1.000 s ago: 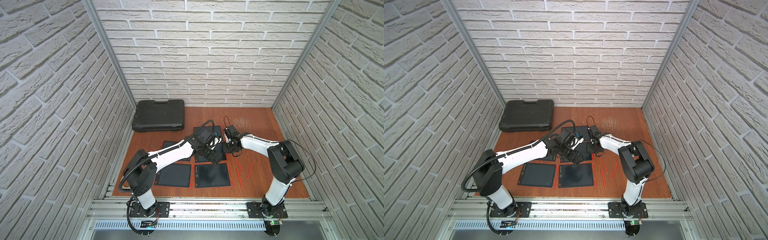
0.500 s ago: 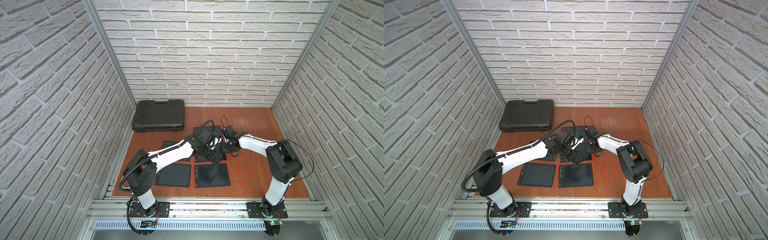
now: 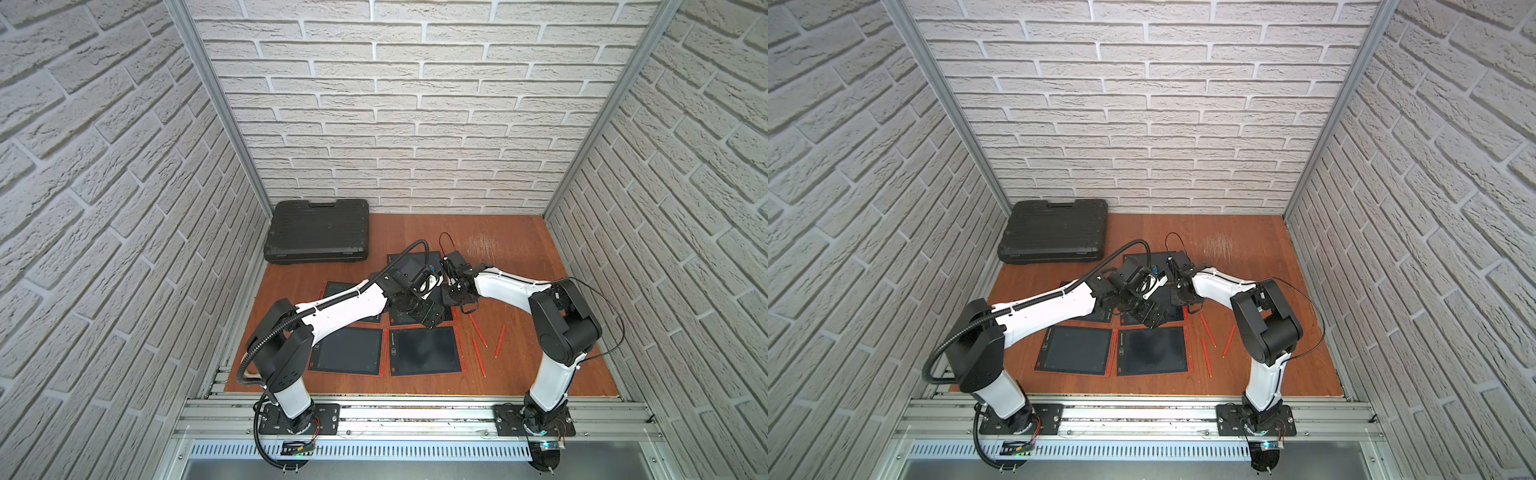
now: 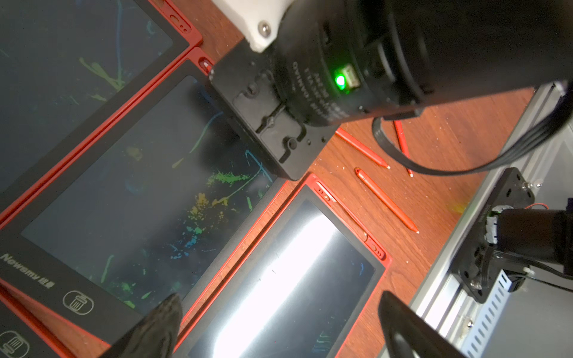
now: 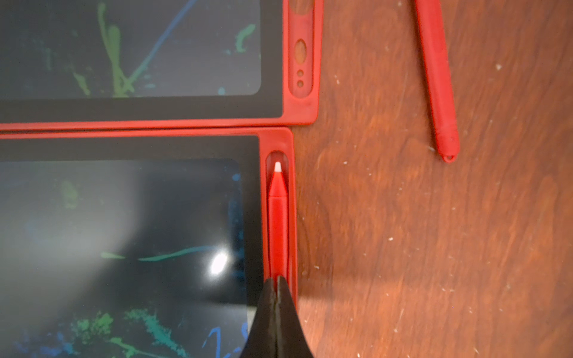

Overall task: Place the stylus back onto the writing tablet
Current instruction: Place the stylus on the writing tablet.

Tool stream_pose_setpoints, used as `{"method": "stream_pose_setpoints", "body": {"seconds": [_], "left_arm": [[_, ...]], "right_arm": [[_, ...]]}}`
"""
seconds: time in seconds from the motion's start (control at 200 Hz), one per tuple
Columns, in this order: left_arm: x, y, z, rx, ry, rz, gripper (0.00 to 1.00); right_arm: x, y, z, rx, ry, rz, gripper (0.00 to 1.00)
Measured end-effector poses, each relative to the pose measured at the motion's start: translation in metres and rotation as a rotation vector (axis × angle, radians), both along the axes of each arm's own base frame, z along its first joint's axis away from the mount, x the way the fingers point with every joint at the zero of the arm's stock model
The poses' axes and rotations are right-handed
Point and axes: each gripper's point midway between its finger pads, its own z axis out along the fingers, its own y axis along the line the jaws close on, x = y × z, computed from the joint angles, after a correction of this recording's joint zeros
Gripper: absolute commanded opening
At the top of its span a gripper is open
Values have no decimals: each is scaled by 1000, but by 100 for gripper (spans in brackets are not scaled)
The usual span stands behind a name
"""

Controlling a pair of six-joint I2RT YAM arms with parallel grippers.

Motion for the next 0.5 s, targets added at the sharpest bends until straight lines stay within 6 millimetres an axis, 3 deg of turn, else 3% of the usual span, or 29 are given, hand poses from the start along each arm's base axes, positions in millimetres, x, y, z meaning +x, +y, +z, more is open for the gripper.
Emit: {"method": "stream_pose_setpoints", "body": {"seconds": [0.5], "left_arm": [[6, 3, 1, 18, -46, -7, 98]], "right_arm": [[6, 0, -1, 6, -26, -36, 4]]}}
